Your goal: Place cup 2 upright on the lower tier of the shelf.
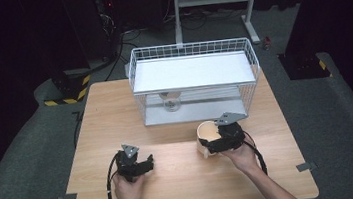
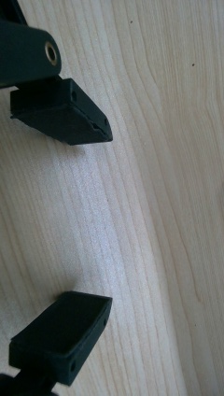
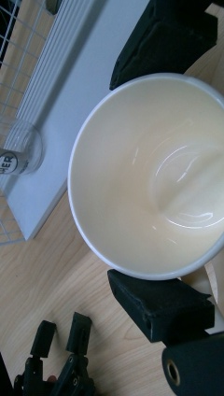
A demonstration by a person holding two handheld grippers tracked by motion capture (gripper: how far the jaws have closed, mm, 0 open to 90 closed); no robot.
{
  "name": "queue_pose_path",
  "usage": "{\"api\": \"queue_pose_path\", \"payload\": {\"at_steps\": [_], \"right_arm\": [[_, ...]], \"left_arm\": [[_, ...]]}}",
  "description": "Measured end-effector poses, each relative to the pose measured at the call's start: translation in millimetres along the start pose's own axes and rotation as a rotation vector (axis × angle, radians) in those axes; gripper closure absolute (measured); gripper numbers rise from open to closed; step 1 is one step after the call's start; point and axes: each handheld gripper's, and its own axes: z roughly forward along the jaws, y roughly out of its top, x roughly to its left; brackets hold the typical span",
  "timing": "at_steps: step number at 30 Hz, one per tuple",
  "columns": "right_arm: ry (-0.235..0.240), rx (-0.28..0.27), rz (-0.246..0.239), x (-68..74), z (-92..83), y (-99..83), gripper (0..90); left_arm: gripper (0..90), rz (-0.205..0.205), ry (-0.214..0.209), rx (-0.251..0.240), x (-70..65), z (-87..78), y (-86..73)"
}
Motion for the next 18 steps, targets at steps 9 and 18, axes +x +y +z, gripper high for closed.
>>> {"api": "queue_pose_path", "payload": {"at_steps": [9, 18], "right_arm": [[-0.038, 0.001, 0.035, -19.3, -1.8, 6.4, 9.6], [-0.075, -0.012, 0.061, -33.6, -3.3, 13.9, 9.6]], "left_arm": [[18.0, 0.000, 0.000, 0.000, 0.0, 0.0, 0.0], [18.0, 0.000, 0.000, 0.000, 0.0, 0.0, 0.0]]}}
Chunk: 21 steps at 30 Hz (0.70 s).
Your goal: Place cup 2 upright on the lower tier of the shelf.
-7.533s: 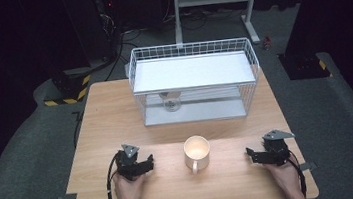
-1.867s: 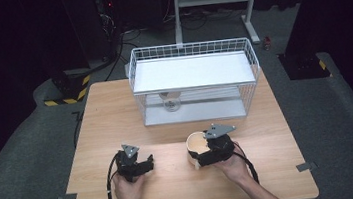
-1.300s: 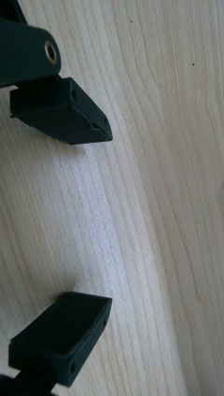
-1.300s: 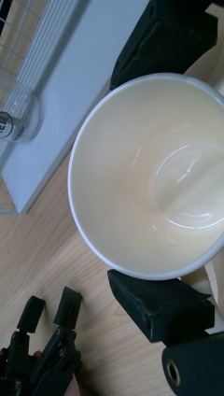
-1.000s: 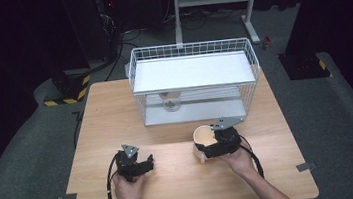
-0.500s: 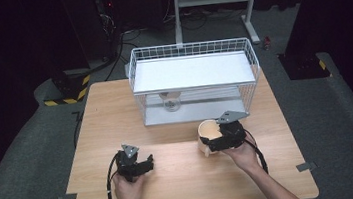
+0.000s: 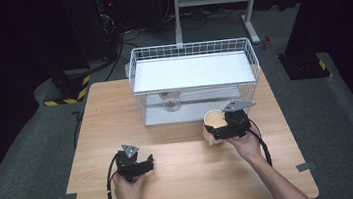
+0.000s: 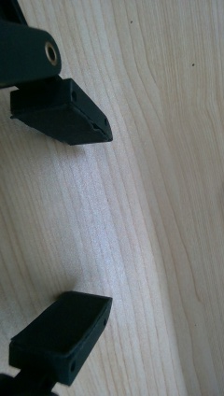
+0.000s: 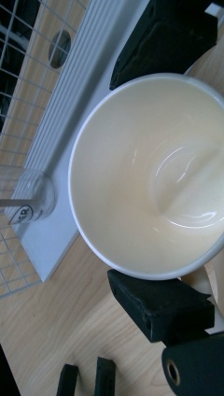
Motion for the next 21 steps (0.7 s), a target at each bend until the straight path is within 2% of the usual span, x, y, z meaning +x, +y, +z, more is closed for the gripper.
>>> {"api": "queue_pose_path", "payload": {"at_steps": [4, 10, 17, 21], "right_arm": [[-0.004, -0.001, 0.029, -6.3, 1.7, -0.2, 9.6], [-0.014, 0.002, 0.048, -13.4, 4.2, -0.6, 9.6], [-0.037, -0.016, 0.029, -16.6, 3.9, 8.9, 9.6], [-0.045, -0.014, 0.043, -21.2, 7.9, 9.8, 9.6]], "left_arm": [[18.0, 0.000, 0.000, 0.000, 0.0, 0.0, 0.0], [18.0, 0.000, 0.000, 0.000, 0.0, 0.0, 0.0], [18.1, 0.000, 0.001, 0.000, 0.0, 0.0, 0.0], [18.1, 0.000, 0.001, 0.000, 0.0, 0.0, 0.0]]}}
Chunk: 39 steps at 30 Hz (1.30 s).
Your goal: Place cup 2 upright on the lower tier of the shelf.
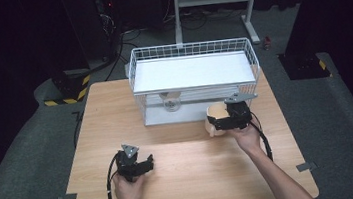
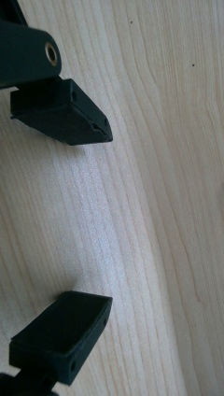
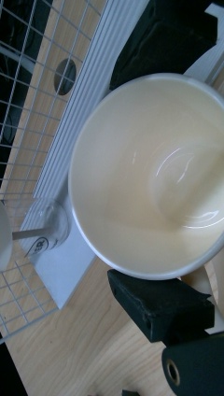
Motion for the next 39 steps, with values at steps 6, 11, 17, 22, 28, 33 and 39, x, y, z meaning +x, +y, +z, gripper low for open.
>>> {"api": "queue_pose_path", "payload": {"at_steps": [6, 11, 17, 22, 28, 33, 39], "right_arm": [[-0.017, -0.004, 0.013, -3.8, 5.4, 3.4, 9.6], [-0.036, -0.017, 0.024, -7.1, 9.9, 5.4, 9.5], [-0.066, -0.018, 0.051, -10.9, 17.5, 4.0, 9.6], [-0.091, -0.009, 0.056, -14.0, 24.0, 2.2, 9.5], [-0.112, -0.012, 0.056, -16.6, 31.6, 0.5, 9.5], [-0.118, -0.029, 0.042, -17.3, 34.9, 0.5, 9.5], [-0.123, -0.053, 0.042, -21.9, 39.1, -0.2, 9.5]], "left_arm": [[18.2, 0.001, 0.000, 0.000, 0.1, 0.0, 0.0], [18.5, 0.004, -0.002, 0.002, 0.2, -0.2, 0.0], [18.6, 0.005, -0.002, 0.002, 0.2, -0.2, 0.0], [18.6, 0.005, -0.002, 0.002, 0.2, -0.2, 0.0], [18.6, 0.004, -0.002, 0.002, 0.2, -0.3, 0.0], [18.7, 0.002, -0.001, 0.001, 0.0, -0.2, 0.0], [19.0, 0.000, 0.000, 0.000, -0.3, -0.4, -0.2]]}}
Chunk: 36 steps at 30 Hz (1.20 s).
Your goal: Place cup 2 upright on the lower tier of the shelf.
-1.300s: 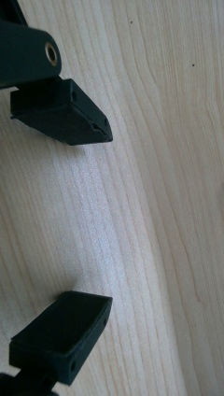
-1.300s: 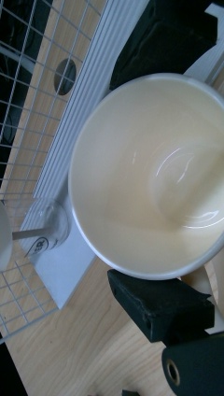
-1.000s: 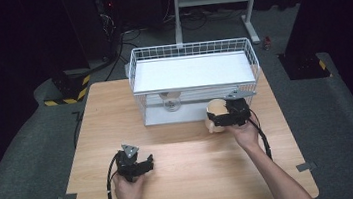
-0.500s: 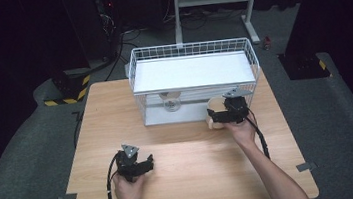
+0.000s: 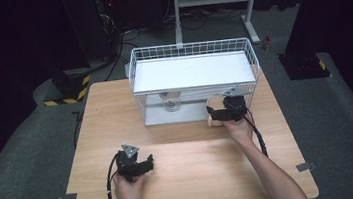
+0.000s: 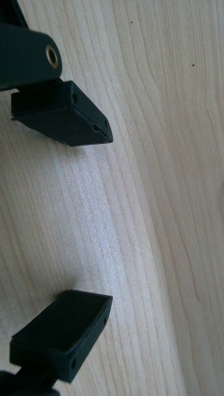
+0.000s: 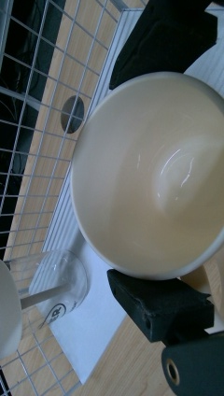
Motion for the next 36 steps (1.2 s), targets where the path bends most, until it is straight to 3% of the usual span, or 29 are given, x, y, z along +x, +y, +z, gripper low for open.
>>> {"api": "queue_pose_path", "payload": {"at_steps": [4, 8, 36], "right_arm": [[0.001, -0.007, 0.010, -1.6, 1.7, -0.7, 9.4], [-0.006, 0.022, 0.013, -4.4, 6.2, 5.0, 9.2], [-0.017, -0.018, 0.022, -5.3, 7.6, 4.4, 7.9]], "left_arm": [[19.0, -0.002, 0.001, -0.002, -0.2, 0.1, -0.1], [19.1, -0.003, 0.001, -0.003, -0.3, 0.1, -0.1], [19.1, -0.004, 0.002, -0.001, -0.5, 0.3, 0.2]]}}
